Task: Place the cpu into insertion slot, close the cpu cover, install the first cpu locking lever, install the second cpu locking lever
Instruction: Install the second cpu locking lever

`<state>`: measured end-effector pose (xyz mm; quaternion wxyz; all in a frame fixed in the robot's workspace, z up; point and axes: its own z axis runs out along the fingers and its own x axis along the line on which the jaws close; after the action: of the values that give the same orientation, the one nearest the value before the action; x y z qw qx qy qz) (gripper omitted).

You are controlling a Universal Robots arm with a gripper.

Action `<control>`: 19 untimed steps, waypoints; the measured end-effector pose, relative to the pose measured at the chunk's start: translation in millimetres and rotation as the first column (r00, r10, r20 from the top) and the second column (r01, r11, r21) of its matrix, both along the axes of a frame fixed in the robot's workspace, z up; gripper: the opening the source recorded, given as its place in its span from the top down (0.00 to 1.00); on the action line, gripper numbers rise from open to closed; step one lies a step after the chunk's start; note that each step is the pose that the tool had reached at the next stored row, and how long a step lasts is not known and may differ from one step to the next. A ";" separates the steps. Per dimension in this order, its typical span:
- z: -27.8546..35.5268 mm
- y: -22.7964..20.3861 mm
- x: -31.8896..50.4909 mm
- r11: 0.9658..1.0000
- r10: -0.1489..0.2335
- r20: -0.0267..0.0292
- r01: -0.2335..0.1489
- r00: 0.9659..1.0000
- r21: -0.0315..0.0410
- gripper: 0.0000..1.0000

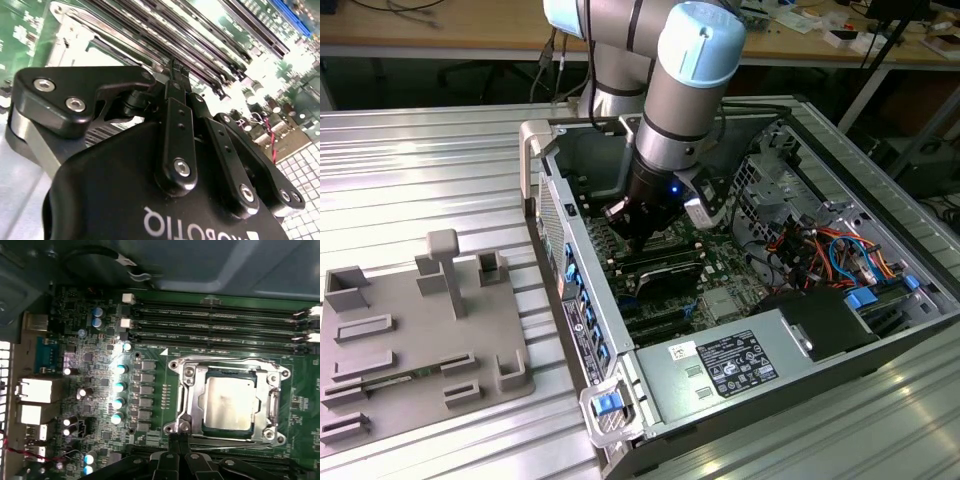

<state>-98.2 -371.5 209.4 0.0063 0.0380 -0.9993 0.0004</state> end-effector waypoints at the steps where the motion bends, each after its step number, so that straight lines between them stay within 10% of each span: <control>1: -0.3 0.0 -0.6 1.000 0.000 0.000 0.000 1.000 0.000 0.89; 19: -0.6 -0.1 -1.2 1.000 0.000 0.000 0.000 1.000 0.004 0.89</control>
<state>-99.4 -371.6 208.8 0.0062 0.0381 -0.9993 -0.0015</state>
